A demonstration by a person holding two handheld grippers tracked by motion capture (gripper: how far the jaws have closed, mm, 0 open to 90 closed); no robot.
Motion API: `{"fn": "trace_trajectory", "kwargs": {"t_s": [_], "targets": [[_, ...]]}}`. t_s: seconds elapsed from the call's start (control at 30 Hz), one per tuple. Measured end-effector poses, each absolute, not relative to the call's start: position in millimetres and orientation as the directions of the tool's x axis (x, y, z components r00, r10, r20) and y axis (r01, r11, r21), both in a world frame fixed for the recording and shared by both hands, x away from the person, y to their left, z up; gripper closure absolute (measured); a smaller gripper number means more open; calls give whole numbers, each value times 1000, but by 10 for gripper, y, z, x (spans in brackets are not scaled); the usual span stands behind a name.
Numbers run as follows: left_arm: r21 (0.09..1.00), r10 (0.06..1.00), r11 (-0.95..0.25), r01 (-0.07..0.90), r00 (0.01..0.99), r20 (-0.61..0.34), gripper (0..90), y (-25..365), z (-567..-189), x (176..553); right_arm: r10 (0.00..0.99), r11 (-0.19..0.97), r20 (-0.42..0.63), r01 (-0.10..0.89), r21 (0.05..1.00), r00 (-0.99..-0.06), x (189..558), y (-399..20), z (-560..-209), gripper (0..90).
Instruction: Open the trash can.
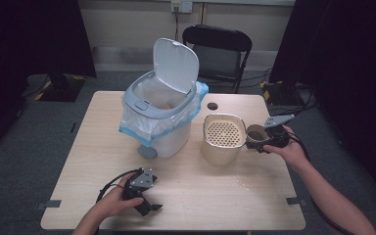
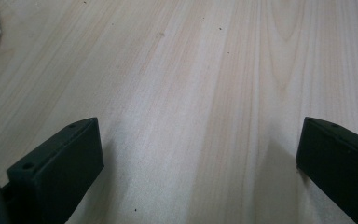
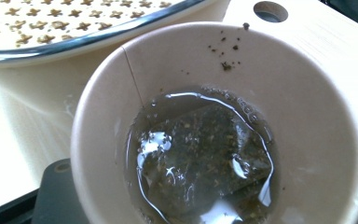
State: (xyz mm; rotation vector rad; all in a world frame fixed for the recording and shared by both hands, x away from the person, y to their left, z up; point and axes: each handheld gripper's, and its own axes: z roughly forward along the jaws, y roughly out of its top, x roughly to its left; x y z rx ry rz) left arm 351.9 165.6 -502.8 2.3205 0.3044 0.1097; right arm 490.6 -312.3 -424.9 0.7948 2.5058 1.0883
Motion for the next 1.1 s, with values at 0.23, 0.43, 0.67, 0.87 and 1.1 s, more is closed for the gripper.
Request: {"fn": "trace_trajectory", "kwargs": {"t_s": [0.23,0.43,0.67,0.87,1.1], "targets": [[720,256,-668,187,967,-14,0,1656,-5028,3518,609,566,-49,390,726,-792,5056,-3176,-4268,286],[726,261,-660,194,965,-19,0,1653,-5033,3512,618,563,-60,388,729,-784,5180,-3191,-4212,286],[720,251,-669,184,968,-14,0,1656,-5028,3520,625,560,-77,377,738,-777,5309,-3175,-4119,286],[720,254,-668,187,967,-16,0,1656,-5029,3517,622,568,-95,365,738,-777,5395,-3121,-4040,287],[720,252,-669,183,968,-13,0,1656,-5028,3520,619,579,-126,342,740,-775,5489,-3047,-3946,286]]}}
